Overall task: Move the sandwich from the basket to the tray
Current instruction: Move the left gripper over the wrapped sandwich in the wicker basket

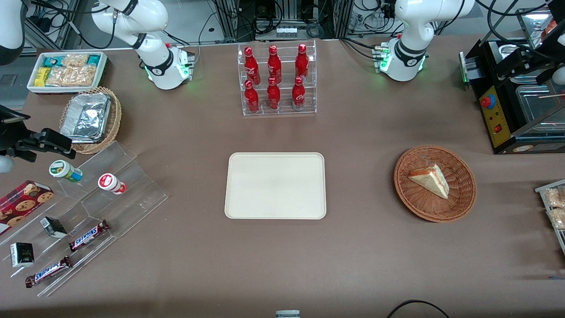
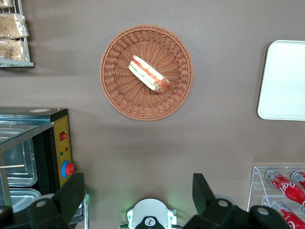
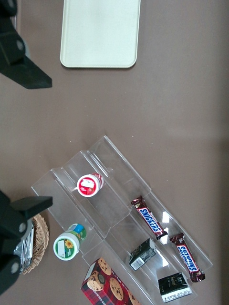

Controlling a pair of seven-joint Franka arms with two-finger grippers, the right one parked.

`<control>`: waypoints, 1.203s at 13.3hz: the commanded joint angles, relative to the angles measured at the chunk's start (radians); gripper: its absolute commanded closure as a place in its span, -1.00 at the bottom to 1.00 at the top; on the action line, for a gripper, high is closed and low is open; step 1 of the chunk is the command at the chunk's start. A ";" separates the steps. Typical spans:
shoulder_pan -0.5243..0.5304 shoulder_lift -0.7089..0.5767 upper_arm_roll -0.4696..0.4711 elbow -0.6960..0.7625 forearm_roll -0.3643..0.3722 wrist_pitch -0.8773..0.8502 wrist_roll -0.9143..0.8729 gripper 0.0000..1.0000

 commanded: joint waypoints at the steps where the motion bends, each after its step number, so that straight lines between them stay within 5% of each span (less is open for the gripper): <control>1: 0.006 0.011 0.001 0.025 -0.006 -0.018 0.018 -1.00; 11: 0.041 0.198 0.003 -0.030 0.053 0.088 -0.158 -1.00; 16: 0.038 0.216 0.003 -0.209 0.065 0.315 -0.484 -1.00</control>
